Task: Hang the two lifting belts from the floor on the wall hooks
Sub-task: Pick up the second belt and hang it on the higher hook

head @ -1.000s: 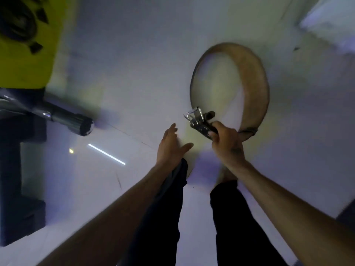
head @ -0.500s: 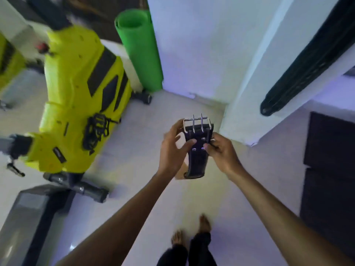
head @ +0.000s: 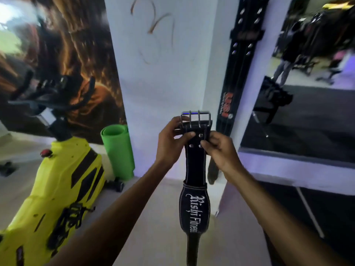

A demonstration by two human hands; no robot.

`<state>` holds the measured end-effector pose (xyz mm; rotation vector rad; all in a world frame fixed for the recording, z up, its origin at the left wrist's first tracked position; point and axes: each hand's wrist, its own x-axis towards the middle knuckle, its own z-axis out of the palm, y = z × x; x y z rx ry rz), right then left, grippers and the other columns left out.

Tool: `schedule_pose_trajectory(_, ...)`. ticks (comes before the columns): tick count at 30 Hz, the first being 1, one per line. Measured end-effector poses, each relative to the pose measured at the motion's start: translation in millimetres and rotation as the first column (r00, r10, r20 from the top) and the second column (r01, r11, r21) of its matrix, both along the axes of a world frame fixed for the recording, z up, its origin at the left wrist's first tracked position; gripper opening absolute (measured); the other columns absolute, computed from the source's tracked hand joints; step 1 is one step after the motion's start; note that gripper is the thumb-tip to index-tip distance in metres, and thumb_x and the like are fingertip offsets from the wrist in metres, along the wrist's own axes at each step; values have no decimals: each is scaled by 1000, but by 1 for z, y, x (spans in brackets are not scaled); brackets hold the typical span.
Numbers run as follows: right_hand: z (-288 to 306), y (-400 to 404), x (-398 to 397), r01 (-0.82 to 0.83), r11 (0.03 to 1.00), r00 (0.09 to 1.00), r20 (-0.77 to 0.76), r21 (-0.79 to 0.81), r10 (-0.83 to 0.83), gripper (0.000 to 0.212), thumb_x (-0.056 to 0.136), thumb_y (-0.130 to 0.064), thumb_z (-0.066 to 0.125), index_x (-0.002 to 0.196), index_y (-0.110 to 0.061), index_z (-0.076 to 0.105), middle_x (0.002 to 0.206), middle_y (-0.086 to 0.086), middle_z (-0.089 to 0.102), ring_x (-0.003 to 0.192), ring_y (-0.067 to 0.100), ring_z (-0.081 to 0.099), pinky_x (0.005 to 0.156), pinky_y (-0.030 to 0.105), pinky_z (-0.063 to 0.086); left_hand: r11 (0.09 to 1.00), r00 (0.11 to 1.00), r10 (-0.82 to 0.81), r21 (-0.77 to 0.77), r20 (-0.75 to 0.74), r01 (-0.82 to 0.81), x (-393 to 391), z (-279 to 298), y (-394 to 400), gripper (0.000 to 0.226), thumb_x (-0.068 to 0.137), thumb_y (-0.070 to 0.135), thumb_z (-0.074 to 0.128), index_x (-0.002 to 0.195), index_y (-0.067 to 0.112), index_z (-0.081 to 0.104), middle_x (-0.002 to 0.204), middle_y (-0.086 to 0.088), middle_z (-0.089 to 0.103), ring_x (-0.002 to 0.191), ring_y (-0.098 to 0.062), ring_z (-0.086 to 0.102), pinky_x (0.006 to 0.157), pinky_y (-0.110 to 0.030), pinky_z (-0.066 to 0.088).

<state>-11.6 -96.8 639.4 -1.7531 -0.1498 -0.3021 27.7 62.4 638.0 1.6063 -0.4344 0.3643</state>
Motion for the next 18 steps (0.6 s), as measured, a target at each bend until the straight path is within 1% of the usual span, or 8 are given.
schedule_pose_trajectory(2, 41, -17, -12, 37, 999, 998, 42, 16, -38, 8, 93, -9, 62, 87, -11, 65, 77, 5, 69, 67, 3, 65, 60, 13, 50, 998, 998, -35, -60, 51, 38, -7, 39, -20, 35, 81, -4, 76, 102, 23, 67, 96, 0, 75, 84, -12, 70, 80, -27, 59)
schedule_pose_trajectory(3, 63, -27, -15, 59, 998, 996, 64, 27, -61, 12, 93, -15, 63, 84, -8, 64, 74, 5, 67, 63, 3, 63, 56, 14, 49, 995, 996, -45, -90, 74, 52, -11, 59, -31, 34, 81, -3, 77, 100, 24, 68, 96, -2, 75, 85, -14, 71, 80, -31, 61)
schedule_pose_trajectory(7, 144, -65, -28, 115, 992, 971, 203, 60, -125, 52, 81, -42, 72, 87, 8, 59, 79, 27, 61, 75, 21, 57, 69, 38, 46, 972, 985, -87, -202, 151, 117, -26, 137, -73, 33, 81, -2, 77, 93, 28, 72, 92, -7, 75, 87, -20, 71, 79, -35, 61)
schedule_pose_trajectory(8, 160, -72, -32, 117, 991, 965, 230, 63, -128, 51, 80, -41, 73, 89, 8, 59, 79, 25, 61, 77, 21, 57, 71, 40, 46, 963, 981, -99, -230, 167, 137, -29, 157, -82, 32, 82, -2, 76, 93, 28, 72, 92, -9, 75, 88, -23, 71, 81, -36, 61)
schedule_pose_trajectory(11, 197, -87, -46, 130, 990, 941, 309, 52, -140, 13, 90, -14, 67, 100, -5, 67, 84, 5, 70, 77, 12, 67, 74, 31, 55, 937, 969, -112, -300, 222, 177, -37, 214, -104, 26, 79, 6, 76, 94, 28, 74, 94, -12, 76, 91, -27, 72, 84, -39, 61)
schedule_pose_trajectory(13, 205, -93, -56, 134, 990, 930, 340, 42, -140, 19, 91, -5, 65, 110, -4, 67, 90, 1, 72, 78, 4, 70, 76, 24, 58, 927, 961, -107, -324, 255, 189, -41, 247, -116, 25, 75, 13, 77, 97, 26, 74, 95, -15, 77, 89, -28, 72, 84, -40, 61)
schedule_pose_trajectory(16, 198, -105, -64, 164, 986, 920, 357, 28, -163, 24, 88, -1, 66, 112, 1, 66, 91, -1, 72, 76, -2, 69, 73, 14, 56, 919, 948, -101, -336, 303, 205, -46, 286, -128, 25, 74, 15, 78, 98, 22, 74, 96, -22, 77, 87, -36, 75, 82, -46, 63)
schedule_pose_trajectory(18, 189, -112, -68, 192, 981, 907, 374, 40, -193, 25, 87, -2, 68, 112, 2, 65, 93, 1, 72, 80, 1, 69, 80, 17, 57, 916, 941, -84, -346, 326, 202, -49, 303, -132, 24, 73, 16, 78, 96, 22, 75, 98, -26, 77, 95, -45, 75, 85, -54, 63)
